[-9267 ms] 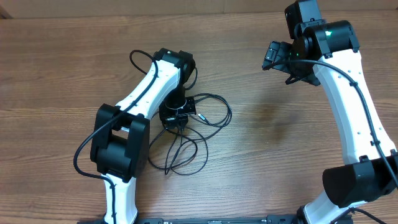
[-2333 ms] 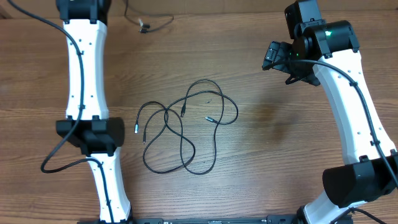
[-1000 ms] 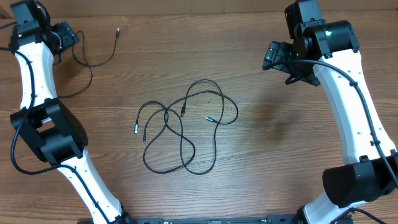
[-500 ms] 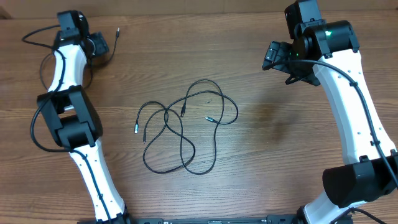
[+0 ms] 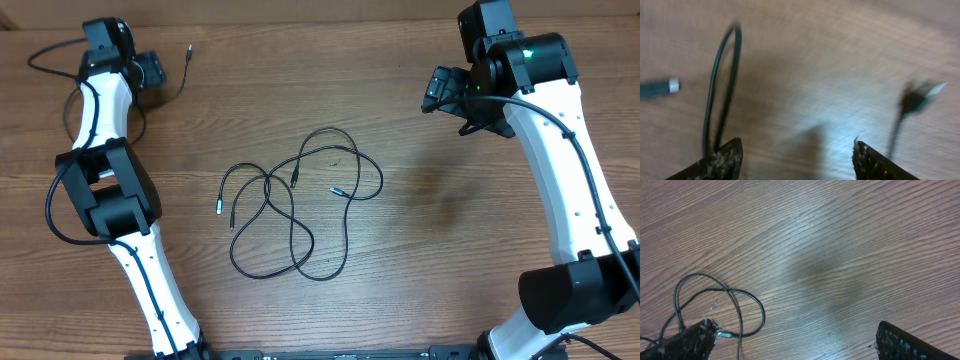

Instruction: Untangle cables

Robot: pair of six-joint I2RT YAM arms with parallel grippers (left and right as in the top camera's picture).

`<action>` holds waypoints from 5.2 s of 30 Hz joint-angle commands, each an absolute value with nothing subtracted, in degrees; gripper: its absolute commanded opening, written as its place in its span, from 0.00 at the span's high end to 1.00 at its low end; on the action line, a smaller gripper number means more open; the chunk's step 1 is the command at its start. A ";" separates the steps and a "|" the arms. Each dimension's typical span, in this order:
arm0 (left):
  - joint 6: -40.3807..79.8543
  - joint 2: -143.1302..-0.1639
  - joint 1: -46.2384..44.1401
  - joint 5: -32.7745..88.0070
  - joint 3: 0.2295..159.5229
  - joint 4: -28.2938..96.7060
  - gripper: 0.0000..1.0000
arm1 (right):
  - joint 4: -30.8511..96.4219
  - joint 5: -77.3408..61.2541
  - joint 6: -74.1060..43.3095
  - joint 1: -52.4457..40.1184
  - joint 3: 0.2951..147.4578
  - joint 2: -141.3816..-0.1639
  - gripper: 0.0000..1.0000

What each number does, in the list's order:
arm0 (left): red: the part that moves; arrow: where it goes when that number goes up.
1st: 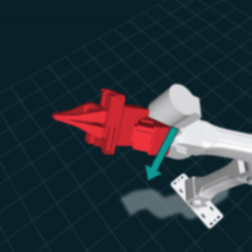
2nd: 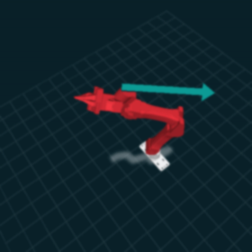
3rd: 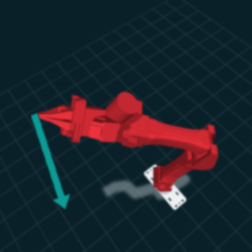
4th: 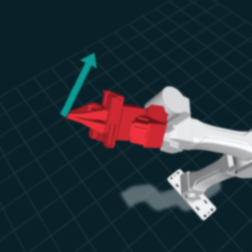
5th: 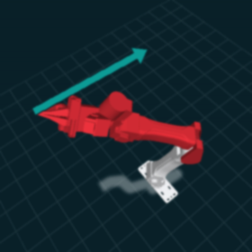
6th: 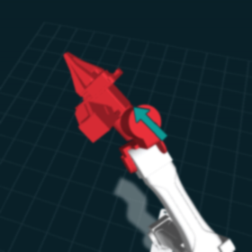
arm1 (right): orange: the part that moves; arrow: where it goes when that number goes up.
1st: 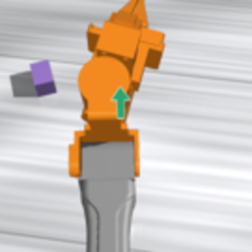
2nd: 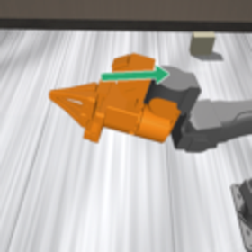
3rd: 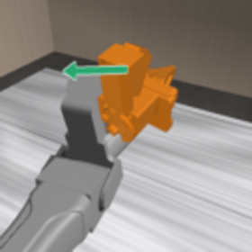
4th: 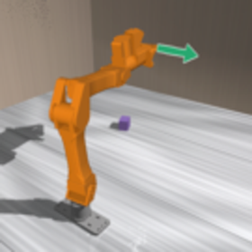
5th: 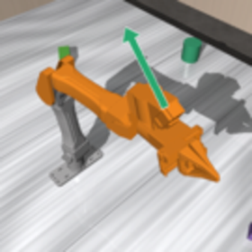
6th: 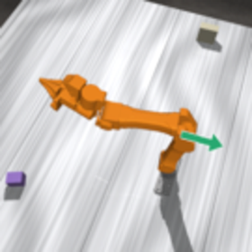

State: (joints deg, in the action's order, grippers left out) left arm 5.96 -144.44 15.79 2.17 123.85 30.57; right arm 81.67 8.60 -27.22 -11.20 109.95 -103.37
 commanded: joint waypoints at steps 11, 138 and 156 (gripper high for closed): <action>1.80 -139.61 17.30 -6.31 123.55 32.91 0.30 | 81.56 9.39 -27.66 -11.07 110.59 -103.31 0.00; 37.89 -143.15 18.00 -5.34 116.25 33.58 0.82 | 81.54 9.41 -27.66 -11.07 110.59 -103.31 0.00; 58.00 -143.11 20.43 8.14 131.04 25.15 0.96 | 81.54 9.39 -27.66 -11.07 110.59 -103.31 0.00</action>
State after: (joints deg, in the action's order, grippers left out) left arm 54.83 -142.67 20.01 8.82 128.62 23.49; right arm 81.69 8.58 -27.20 -11.20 109.95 -103.39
